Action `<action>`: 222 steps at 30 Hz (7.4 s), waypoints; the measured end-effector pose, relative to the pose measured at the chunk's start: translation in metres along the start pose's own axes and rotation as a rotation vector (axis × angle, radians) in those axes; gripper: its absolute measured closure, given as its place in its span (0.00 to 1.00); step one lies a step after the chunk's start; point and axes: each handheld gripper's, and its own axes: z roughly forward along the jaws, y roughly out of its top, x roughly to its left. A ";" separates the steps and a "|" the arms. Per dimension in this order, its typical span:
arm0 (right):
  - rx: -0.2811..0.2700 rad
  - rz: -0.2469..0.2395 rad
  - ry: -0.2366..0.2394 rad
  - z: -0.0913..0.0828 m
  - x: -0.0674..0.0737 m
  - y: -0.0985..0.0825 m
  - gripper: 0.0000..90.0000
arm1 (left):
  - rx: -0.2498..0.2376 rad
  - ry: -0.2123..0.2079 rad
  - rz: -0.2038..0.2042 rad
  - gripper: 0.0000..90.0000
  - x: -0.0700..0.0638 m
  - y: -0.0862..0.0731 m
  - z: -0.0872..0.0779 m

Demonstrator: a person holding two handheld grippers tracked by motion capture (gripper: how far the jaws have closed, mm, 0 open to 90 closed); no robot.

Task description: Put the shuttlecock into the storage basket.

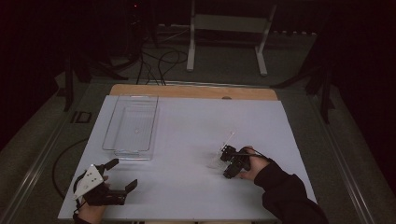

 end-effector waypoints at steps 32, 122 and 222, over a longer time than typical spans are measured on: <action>0.011 -0.239 0.026 -0.003 0.011 -0.001 0.73 | 0.006 -0.005 -0.002 0.00 0.000 0.000 0.001; -0.228 -0.561 0.046 -0.060 0.063 -0.007 0.73 | 0.429 -0.251 0.082 0.00 -0.028 0.132 0.078; -0.259 -0.663 0.078 -0.049 0.090 0.008 0.72 | 0.866 -0.771 0.186 1.00 -0.082 0.118 0.181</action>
